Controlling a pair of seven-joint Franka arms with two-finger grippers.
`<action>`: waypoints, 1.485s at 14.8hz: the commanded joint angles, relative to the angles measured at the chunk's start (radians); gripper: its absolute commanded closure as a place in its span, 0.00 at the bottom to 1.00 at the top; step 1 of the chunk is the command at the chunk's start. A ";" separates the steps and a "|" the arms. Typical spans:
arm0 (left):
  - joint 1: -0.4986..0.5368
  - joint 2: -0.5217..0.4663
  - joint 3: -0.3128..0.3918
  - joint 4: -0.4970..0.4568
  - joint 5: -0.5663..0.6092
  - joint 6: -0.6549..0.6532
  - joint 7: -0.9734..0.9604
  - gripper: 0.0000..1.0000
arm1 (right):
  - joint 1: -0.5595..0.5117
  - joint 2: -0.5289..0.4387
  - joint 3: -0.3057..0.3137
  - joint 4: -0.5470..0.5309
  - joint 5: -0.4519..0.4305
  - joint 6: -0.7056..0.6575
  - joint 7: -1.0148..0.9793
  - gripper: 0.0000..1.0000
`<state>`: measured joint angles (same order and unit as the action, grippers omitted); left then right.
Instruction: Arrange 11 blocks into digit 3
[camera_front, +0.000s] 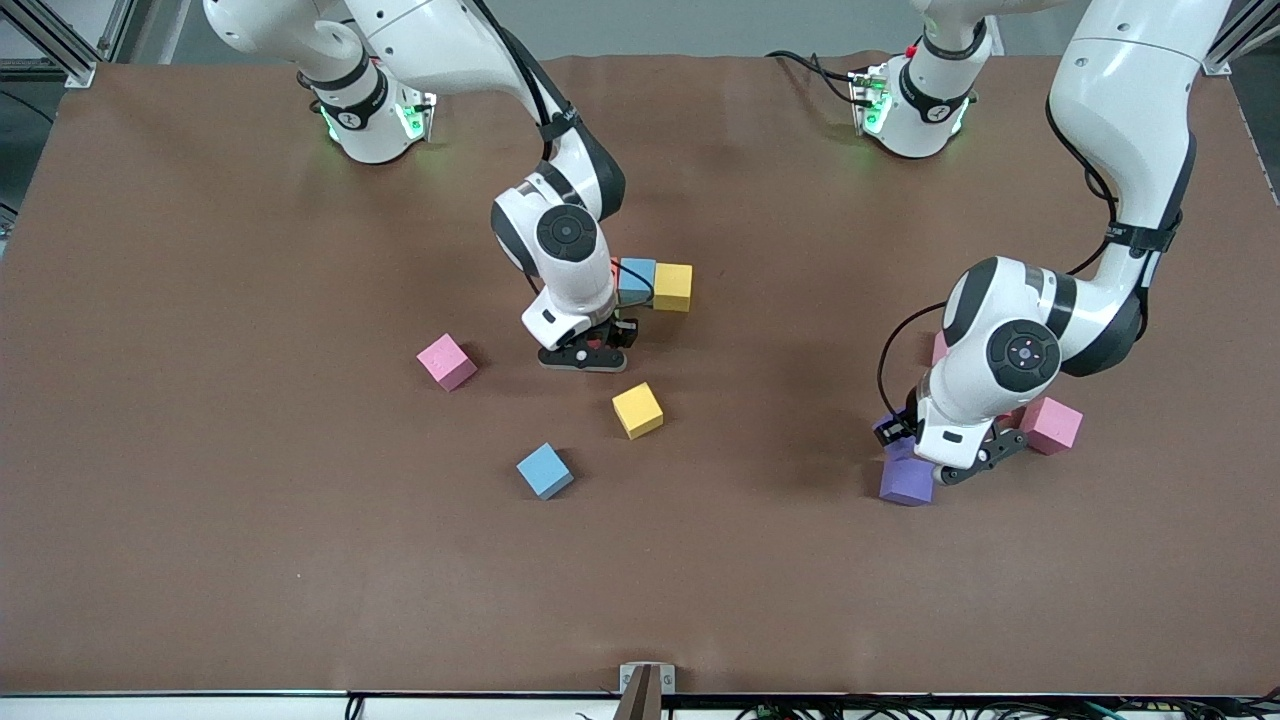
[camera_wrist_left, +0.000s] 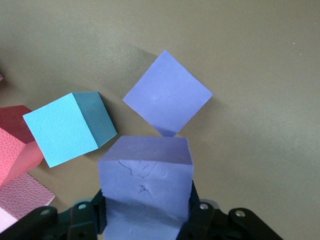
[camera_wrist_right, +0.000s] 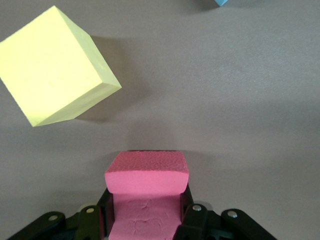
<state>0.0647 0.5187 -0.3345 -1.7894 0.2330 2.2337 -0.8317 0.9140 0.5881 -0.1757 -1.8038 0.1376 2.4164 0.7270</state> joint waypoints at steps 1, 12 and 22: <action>-0.003 0.001 -0.001 0.008 0.020 -0.014 -0.023 0.57 | 0.009 -0.039 0.001 -0.042 0.004 0.001 -0.008 0.98; -0.003 0.000 -0.001 0.008 0.020 -0.014 -0.023 0.57 | 0.011 -0.051 0.001 -0.042 0.004 -0.025 -0.008 0.98; -0.005 0.001 -0.001 0.008 0.020 -0.014 -0.021 0.57 | -0.012 -0.045 -0.001 -0.042 0.002 -0.016 -0.037 0.98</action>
<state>0.0647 0.5187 -0.3344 -1.7894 0.2330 2.2337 -0.8317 0.9112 0.5790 -0.1814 -1.8044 0.1376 2.3922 0.7095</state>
